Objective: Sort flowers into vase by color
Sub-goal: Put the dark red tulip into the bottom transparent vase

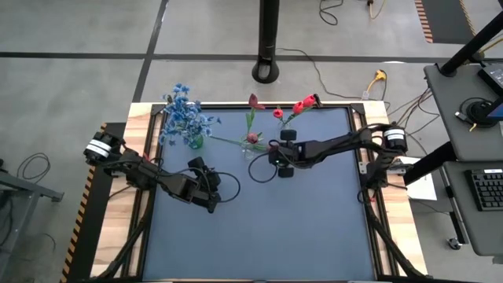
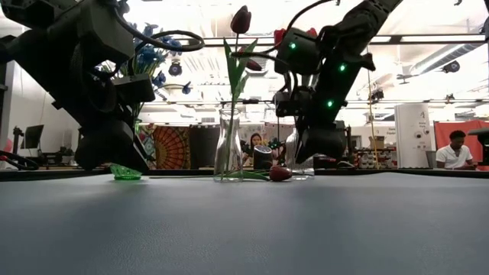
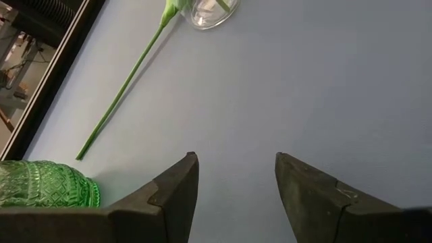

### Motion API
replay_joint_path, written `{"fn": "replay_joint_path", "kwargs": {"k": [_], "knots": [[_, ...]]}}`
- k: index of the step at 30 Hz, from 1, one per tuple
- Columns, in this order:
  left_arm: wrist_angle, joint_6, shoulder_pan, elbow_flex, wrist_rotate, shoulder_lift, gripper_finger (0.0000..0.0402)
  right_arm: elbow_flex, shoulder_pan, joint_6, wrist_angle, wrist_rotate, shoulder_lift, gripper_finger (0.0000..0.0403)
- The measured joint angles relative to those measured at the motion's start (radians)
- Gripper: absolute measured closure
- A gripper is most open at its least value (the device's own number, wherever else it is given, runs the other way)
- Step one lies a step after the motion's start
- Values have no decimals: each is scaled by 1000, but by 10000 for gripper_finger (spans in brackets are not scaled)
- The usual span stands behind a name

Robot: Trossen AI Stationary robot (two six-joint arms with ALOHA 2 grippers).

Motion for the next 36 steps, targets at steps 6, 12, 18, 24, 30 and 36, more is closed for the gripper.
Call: {"fn": "replay_joint_path", "kwargs": {"k": [6,12,18,24,30,36], "knots": [[0,3,-2,0,0,0,222,0,7,3,-12,-4,-46,342],[-1,7,-6,0,0,0,222,-12,29,-22,57,-11,-44,342],[-1,8,-8,0,-1,0,222,-38,42,-30,196,-38,-42,317],[-1,8,-11,0,-1,0,222,-80,41,-51,343,-38,-42,255],[-1,8,-12,0,-1,0,222,-96,35,-93,456,-37,1,206],[-1,8,-13,0,-1,0,222,-96,14,-130,543,-3,73,193]]}}
